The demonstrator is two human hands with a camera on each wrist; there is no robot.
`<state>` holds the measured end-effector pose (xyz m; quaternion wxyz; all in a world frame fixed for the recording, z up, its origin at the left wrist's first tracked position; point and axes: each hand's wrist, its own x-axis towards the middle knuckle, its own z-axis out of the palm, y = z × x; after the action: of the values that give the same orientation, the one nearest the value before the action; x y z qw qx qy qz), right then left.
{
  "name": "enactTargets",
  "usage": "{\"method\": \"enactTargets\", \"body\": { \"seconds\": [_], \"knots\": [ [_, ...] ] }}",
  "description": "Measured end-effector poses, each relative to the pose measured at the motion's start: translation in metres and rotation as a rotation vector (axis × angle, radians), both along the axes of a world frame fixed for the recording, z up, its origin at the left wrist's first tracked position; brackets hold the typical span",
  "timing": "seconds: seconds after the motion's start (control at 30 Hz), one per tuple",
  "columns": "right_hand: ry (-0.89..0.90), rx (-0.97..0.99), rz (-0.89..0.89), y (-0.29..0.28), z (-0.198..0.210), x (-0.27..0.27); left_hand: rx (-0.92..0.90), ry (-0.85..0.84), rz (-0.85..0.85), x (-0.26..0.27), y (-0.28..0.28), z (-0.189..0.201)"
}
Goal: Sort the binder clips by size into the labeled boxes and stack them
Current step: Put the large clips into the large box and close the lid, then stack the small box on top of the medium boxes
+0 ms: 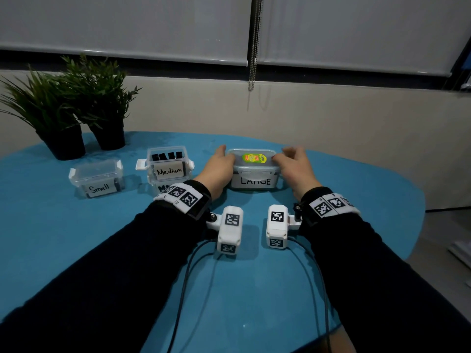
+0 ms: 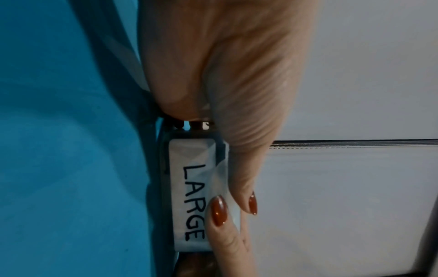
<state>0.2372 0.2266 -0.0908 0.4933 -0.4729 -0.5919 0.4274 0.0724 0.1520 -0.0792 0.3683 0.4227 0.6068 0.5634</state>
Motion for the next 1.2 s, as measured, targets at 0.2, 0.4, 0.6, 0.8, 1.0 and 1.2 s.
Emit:
{"method": "enactTargets", "body": {
  "seconds": [0.2,0.4,0.6,0.8,1.0,1.2],
  "knots": [
    [-0.018,-0.011,0.435,0.002,-0.004,0.005,0.05,-0.151,-0.267,-0.005,-0.001,-0.01],
    [-0.032,-0.026,0.525,0.004,0.002,0.008,0.067,-0.173,-0.318,-0.01,0.0,-0.013],
    [-0.09,-0.004,0.51,0.003,0.005,0.008,0.074,-0.224,-0.313,-0.011,0.003,-0.013],
    [-0.087,0.031,0.465,-0.002,0.005,0.006,0.064,-0.2,-0.296,-0.012,0.004,-0.014],
    [-0.051,0.021,0.412,-0.004,0.01,0.004,0.051,0.058,-0.136,-0.005,-0.003,0.004],
    [-0.09,0.251,0.203,-0.023,0.05,-0.021,0.236,0.118,-0.028,-0.012,-0.018,0.05]
  ]
}}
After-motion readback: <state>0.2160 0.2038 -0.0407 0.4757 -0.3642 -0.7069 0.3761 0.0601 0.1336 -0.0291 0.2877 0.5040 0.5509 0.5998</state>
